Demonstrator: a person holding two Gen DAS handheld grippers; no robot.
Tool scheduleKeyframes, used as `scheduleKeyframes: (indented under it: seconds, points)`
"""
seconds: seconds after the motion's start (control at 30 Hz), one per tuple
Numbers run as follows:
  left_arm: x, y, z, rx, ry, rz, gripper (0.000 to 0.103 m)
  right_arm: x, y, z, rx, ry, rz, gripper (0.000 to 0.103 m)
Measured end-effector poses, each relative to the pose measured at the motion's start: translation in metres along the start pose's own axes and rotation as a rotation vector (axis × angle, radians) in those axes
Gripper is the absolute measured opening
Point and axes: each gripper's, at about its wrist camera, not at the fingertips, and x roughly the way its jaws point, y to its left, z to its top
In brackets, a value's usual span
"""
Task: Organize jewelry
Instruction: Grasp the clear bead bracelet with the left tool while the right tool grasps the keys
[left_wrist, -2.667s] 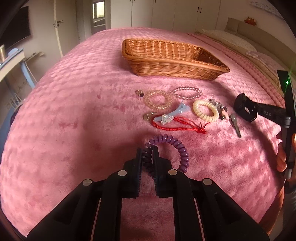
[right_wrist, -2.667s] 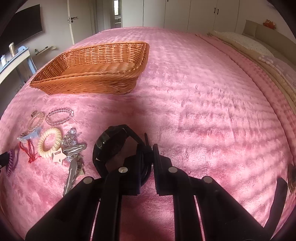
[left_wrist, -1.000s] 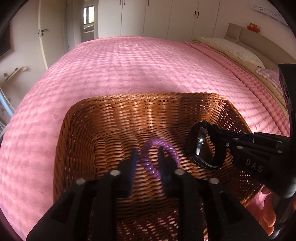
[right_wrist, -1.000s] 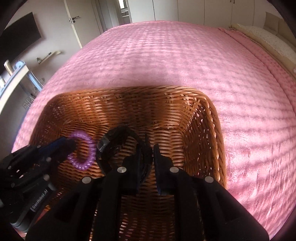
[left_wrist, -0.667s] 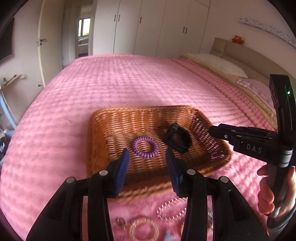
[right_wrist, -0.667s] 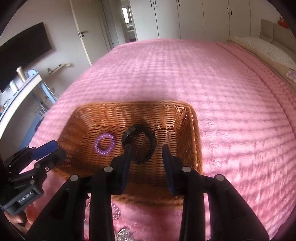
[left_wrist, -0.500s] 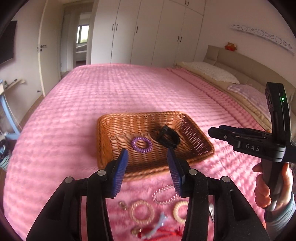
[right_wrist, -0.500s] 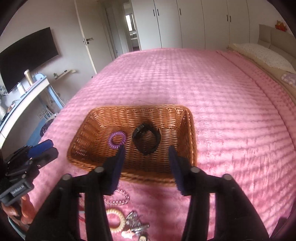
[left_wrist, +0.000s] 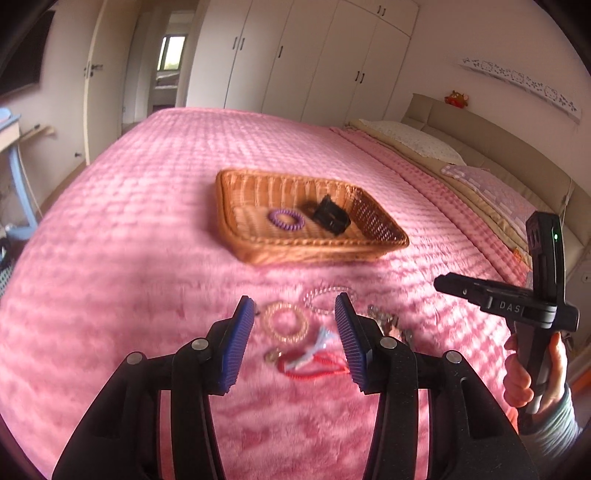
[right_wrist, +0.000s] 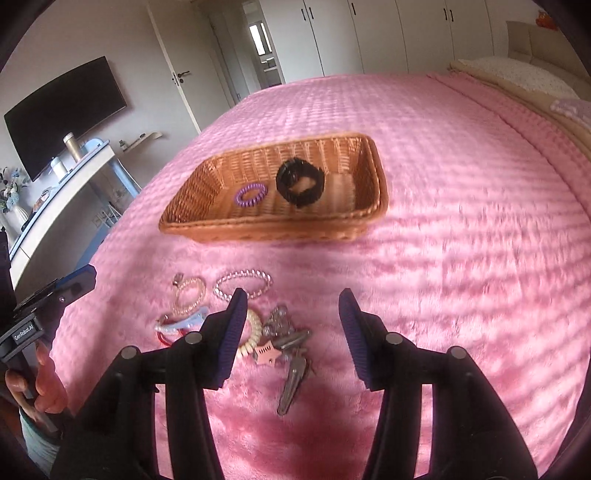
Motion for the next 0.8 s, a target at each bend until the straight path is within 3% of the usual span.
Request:
scheduleKeyframes:
  seconds: [0.2, 0.4, 0.67, 0.8]
  points:
    - [0.021, 0.02, -0.018, -0.072, 0.066, -0.024, 0.044, 0.02, 0.003, -0.036, 0.001, 0.063, -0.016, 0.044]
    - [0.061, 0.034, -0.02, -0.133, 0.178, -0.045, 0.044, 0.029, 0.007, -0.052, -0.001, 0.067, -0.04, 0.041]
    - [0.099, 0.029, -0.017, -0.11, 0.238, 0.041, 0.042, 0.036, 0.003, -0.059, 0.013, 0.068, -0.044, 0.041]
    - [0.104, 0.022, -0.018, -0.068, 0.231, 0.085, 0.041, 0.045, 0.01, -0.056, -0.015, 0.083, -0.09, 0.034]
